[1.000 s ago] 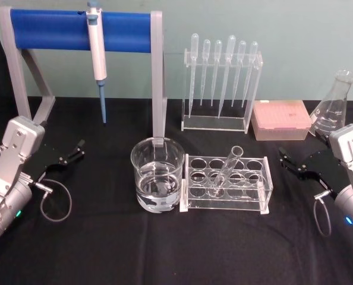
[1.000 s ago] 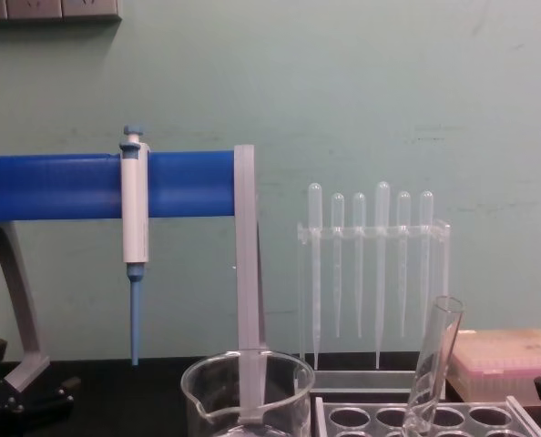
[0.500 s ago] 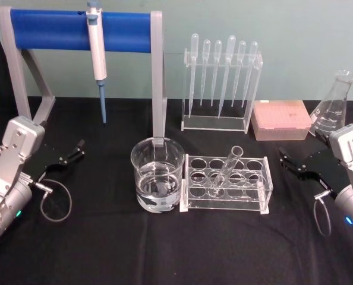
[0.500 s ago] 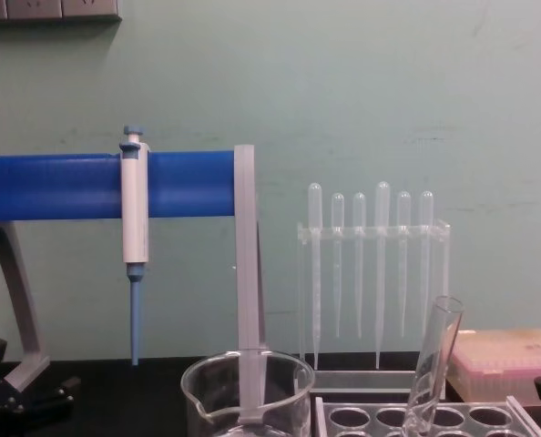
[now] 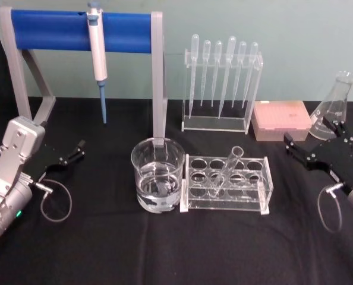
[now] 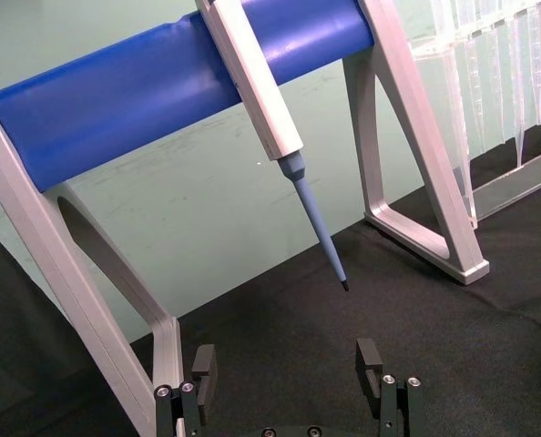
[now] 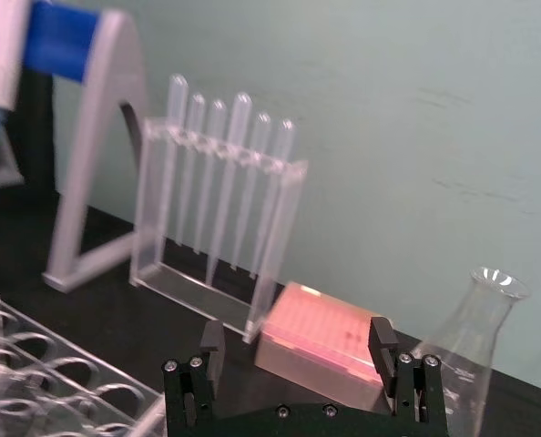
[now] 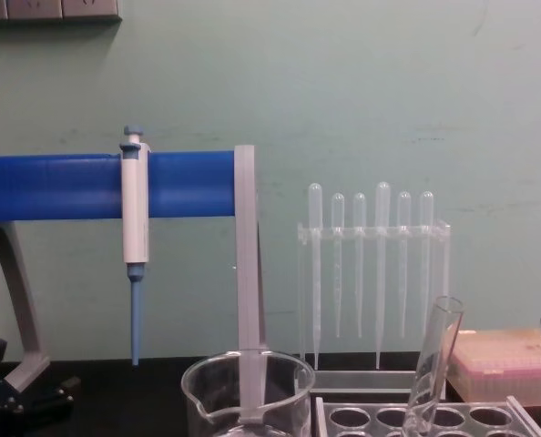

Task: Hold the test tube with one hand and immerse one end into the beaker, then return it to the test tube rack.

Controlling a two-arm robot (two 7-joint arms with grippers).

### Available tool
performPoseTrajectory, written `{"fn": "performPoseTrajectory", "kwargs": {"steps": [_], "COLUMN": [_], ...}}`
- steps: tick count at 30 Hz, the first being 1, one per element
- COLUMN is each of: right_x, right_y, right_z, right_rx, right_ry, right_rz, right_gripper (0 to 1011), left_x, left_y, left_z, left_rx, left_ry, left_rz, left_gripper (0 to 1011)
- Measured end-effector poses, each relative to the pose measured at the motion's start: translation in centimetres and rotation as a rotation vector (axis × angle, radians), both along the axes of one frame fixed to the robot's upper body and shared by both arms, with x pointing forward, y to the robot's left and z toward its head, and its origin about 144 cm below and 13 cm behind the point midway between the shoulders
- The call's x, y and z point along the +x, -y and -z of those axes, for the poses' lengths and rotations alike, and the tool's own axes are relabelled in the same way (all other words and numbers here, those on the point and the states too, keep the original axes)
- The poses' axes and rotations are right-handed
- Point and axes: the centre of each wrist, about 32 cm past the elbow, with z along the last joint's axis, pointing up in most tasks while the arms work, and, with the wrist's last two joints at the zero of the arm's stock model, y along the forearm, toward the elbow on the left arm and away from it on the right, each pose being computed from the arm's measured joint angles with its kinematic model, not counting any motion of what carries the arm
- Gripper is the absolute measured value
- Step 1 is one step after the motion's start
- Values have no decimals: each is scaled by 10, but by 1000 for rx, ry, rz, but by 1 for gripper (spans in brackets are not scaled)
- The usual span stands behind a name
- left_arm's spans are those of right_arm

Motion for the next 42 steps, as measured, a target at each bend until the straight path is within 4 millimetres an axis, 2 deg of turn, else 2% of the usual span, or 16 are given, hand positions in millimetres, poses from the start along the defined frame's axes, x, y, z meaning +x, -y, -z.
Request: {"fn": "performPoseTrajectory", "kwargs": {"steps": [7,13,18,28,42], "right_x": [-27,-50,-60,-59,-33], "right_y": [6,8,3,-21,-47], "right_z": [-11,-12,-10,-2,-6], "right_rx": [68,121,149,157,159], "right_ry": [-4,-47,-81,-142,-149], "right_rz": [-78,-194,-275,-353,-382], "right_gripper": [1002,1002,1002,1002,1000], "left_x": [0,0,0,0,0], "left_y": [0,0,0,0,0], "left_z": [0,0,0,0,0], "left_rx": [0,0,0,0,0], "left_ry": [0,0,0,0,0], "left_rz": [0,0,0,0,0], "left_gripper": [1000,1000,1000,1000,1000]}}
